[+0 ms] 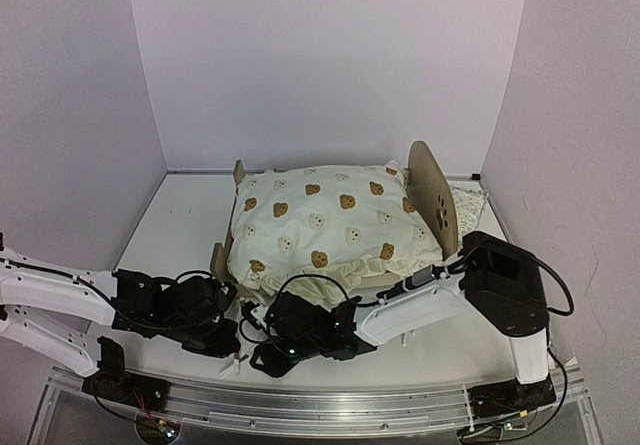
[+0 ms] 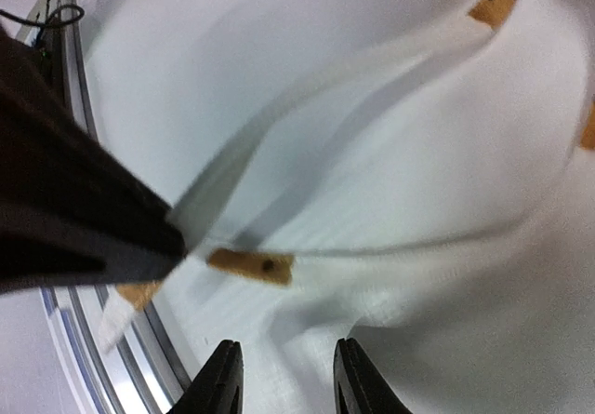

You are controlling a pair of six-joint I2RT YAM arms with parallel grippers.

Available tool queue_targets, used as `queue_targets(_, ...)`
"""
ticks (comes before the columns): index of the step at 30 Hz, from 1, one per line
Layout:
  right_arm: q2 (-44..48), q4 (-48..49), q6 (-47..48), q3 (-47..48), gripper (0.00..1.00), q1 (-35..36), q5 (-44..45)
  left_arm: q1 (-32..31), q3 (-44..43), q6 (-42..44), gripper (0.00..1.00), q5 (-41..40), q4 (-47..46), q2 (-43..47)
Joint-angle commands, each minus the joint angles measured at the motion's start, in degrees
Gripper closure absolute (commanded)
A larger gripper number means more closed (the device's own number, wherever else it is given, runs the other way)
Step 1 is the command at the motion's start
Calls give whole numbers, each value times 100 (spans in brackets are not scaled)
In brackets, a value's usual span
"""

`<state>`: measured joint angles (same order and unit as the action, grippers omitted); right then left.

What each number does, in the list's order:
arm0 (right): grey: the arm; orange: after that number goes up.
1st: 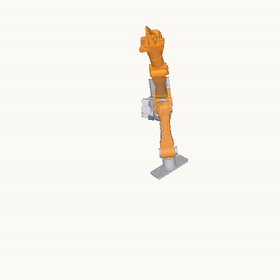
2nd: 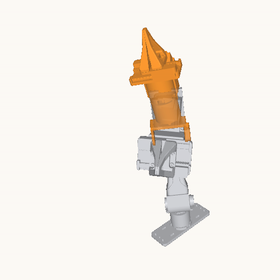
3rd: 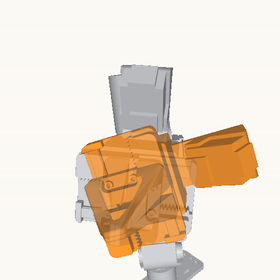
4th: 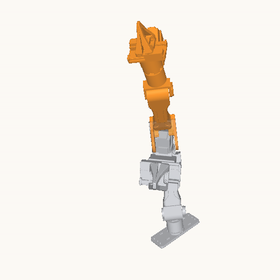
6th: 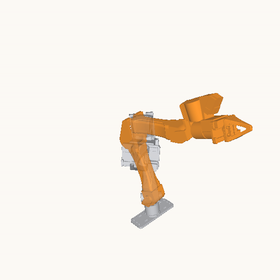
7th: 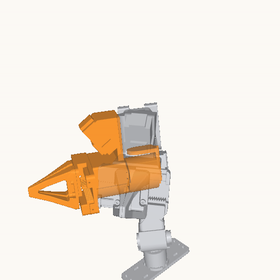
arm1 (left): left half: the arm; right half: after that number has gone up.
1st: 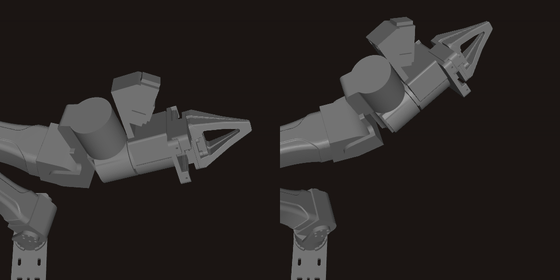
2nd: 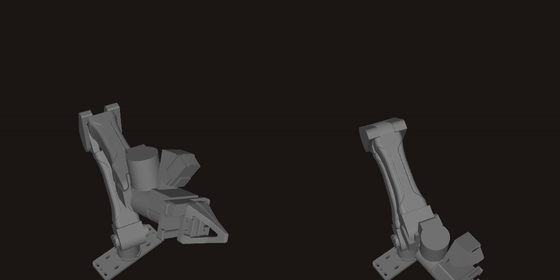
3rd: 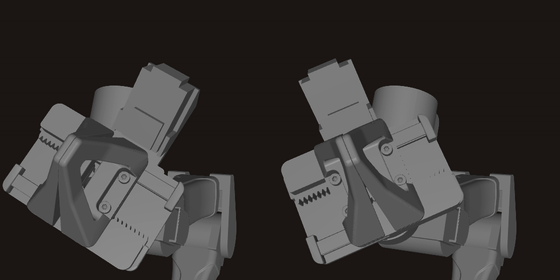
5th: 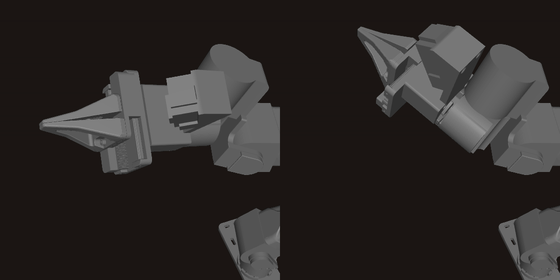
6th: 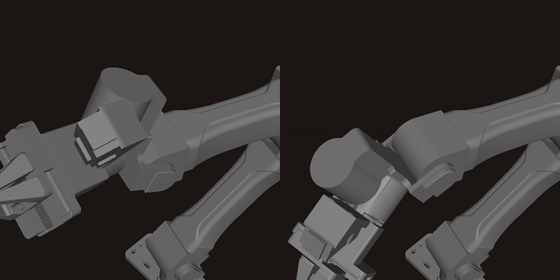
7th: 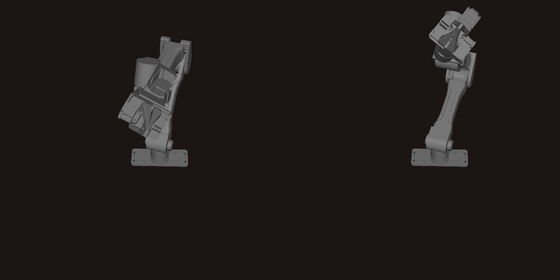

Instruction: Set up the pet bed

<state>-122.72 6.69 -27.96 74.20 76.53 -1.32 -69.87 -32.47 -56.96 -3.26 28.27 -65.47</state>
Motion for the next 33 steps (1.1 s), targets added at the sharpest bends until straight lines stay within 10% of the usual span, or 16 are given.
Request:
queue_targets(1, 1040, -398, 280, -622, 64, -18, 270, -32, -70, 203, 100, 359, -887, -287)
queue_targets(12, 1819, -643, 273, -1430, 63, -210, 1224, -30, -443, 421, 99, 707, -1612, -1626)
queue_targets(16, 1781, -643, 265, -1436, 63, -231, 1188, -29, -506, 273, 82, 575, -1622, -1713)
queue_targets(25, 1464, -540, -84, -1127, 60, -226, 619, -32, -298, 101, 50, 380, -911, -717)
queue_targets(33, 838, -543, -439, -382, 44, 27, 418, -25, -148, -271, 44, -188, 510, 595)
